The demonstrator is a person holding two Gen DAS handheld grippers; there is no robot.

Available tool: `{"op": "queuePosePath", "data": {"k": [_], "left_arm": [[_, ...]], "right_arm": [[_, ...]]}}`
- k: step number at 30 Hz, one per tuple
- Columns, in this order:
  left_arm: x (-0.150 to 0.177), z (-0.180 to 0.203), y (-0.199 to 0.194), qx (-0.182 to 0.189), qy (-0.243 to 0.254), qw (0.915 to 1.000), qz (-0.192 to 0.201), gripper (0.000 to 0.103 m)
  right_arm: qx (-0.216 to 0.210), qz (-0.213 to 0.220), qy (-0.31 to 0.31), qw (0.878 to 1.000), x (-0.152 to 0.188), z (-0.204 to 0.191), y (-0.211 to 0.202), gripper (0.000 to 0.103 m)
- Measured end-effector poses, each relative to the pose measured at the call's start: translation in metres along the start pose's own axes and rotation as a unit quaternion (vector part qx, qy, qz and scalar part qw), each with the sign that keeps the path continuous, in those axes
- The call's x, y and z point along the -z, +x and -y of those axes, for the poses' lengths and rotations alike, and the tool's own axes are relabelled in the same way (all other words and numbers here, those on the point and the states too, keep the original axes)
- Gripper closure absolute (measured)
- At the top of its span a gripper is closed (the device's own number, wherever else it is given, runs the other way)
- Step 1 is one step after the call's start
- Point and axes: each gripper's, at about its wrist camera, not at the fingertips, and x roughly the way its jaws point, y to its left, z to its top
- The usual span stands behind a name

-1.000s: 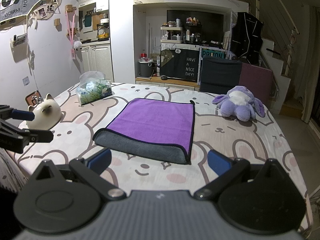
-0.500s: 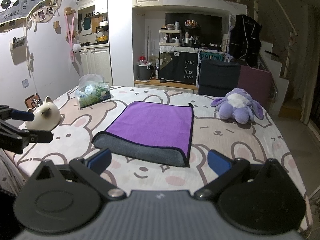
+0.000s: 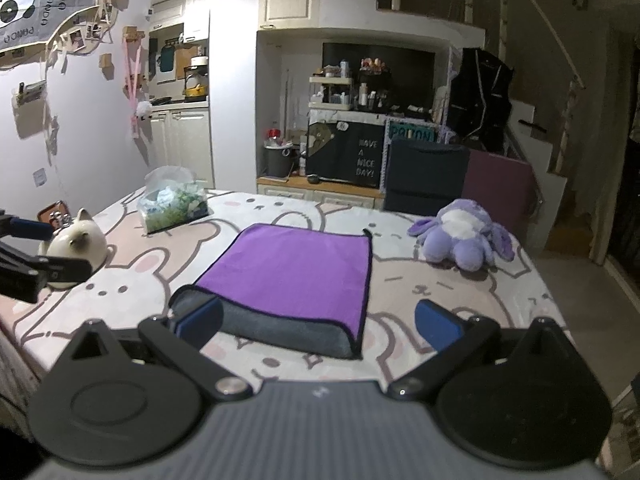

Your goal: Fold towel

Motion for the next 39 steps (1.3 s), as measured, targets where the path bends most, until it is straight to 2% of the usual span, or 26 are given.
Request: {"op": "queuePosePath", "data": {"k": [5, 15, 24, 39], "left_arm": [[-0.01, -0.002, 0.003, -0.006, 0.004, 0.9999, 0.013, 0.0], [-0.028, -0.004, 0.017, -0.003, 0.013, 0.9998, 0.014, 0.0], [-0.04, 0.0, 0.036, -0.001, 0.03, 0.9992, 0.024, 0.0], [-0.055, -0.011, 0.087, 0.002, 0.022, 0.9996, 0.018, 0.0]], "right_arm": [[0.007, 0.01, 0.003, 1.0, -0.009, 0.006, 0.006, 0.0], [0.012, 0.02, 0.002, 1.0, -0.024, 0.014, 0.021, 0.0], [0.001, 0.021, -0.007, 1.0, -0.039, 0.016, 0.042, 0.0], [0.002, 0.007, -0.003, 1.0, -0.046, 0.023, 0.089, 0.0]]}}
